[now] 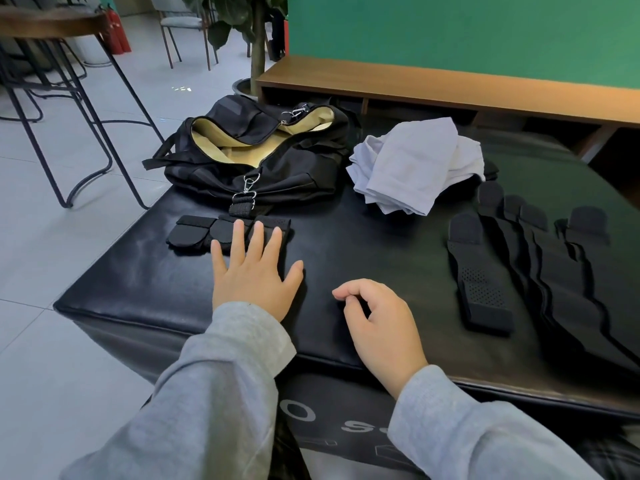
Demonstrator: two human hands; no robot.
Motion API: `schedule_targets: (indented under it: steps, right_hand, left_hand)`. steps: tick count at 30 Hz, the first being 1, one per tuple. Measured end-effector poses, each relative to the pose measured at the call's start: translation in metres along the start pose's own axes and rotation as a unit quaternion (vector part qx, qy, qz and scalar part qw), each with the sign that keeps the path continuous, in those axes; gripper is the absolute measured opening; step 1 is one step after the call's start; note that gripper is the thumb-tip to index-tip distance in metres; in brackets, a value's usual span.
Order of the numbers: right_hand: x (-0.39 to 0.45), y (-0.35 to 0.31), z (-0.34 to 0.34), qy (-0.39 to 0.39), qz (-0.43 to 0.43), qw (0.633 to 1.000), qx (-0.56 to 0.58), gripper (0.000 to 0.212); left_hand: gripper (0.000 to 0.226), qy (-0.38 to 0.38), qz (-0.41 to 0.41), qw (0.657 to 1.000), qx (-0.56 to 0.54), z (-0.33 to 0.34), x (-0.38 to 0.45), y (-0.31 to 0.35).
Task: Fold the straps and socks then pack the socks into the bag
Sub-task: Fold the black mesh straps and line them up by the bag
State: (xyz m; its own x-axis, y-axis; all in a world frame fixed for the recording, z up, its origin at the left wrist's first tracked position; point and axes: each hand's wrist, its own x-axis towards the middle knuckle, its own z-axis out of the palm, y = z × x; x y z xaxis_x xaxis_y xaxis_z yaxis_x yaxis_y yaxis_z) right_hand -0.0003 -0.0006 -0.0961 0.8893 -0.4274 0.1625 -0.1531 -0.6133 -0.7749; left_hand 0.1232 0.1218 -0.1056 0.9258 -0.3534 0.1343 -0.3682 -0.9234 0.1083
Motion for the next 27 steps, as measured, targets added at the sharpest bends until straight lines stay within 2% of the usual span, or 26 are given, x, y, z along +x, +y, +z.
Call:
schedule_targets:
  steps: [3, 6, 9, 12, 16, 18, 20, 22, 25, 27]
  right_hand:
    - [-0.002, -0.001, 0.001, 0.021, 0.008, 0.999, 0.032, 0.03]
    - [-0.005, -0.001, -0.002, 0.064, 0.032, 0.991, 0.117, 0.031]
    - [-0.013, 0.002, -0.008, 0.116, 0.044, 0.972, 0.197, 0.032]
    - [-0.023, 0.009, -0.021, 0.173, 0.031, 0.96, 0.218, 0.034]
    - [-0.035, 0.029, -0.053, 0.246, -0.034, 0.961, 0.123, 0.024]
    - [-0.038, 0.043, -0.074, 0.268, -0.072, 0.96, 0.024, 0.022]
    - [-0.04, 0.058, -0.09, 0.264, -0.075, 0.957, -0.09, 0.027]
    - [-0.042, 0.072, -0.097, 0.229, -0.025, 0.957, -0.176, 0.033]
    - [-0.045, 0.081, -0.094, 0.144, 0.093, 0.963, -0.207, 0.051]
    - [-0.047, 0.081, -0.092, 0.128, 0.104, 0.962, -0.218, 0.053]
  left_hand:
    - [0.063, 0.028, 0.024, 0.999, -0.013, -0.003, -0.005, 0.002]
    - [0.062, 0.04, 0.064, 0.996, -0.039, -0.004, -0.015, 0.008]
    - [0.074, 0.051, 0.107, 0.992, -0.048, 0.0, -0.028, 0.02]
    - [0.064, 0.061, 0.162, 0.984, -0.046, 0.009, -0.041, 0.039]
    - [0.053, 0.076, 0.226, 0.97, -0.055, 0.017, -0.059, 0.073]
    - [0.052, 0.077, 0.242, 0.966, -0.055, 0.02, -0.068, 0.087]
    - [0.051, 0.069, 0.235, 0.968, -0.058, 0.022, -0.074, 0.1]
    - [0.052, 0.061, 0.214, 0.972, -0.069, 0.024, -0.08, 0.113]
    - [0.053, 0.052, 0.204, 0.974, -0.079, 0.026, -0.089, 0.127]
    - [0.052, 0.056, 0.214, 0.972, -0.077, 0.027, -0.09, 0.125]
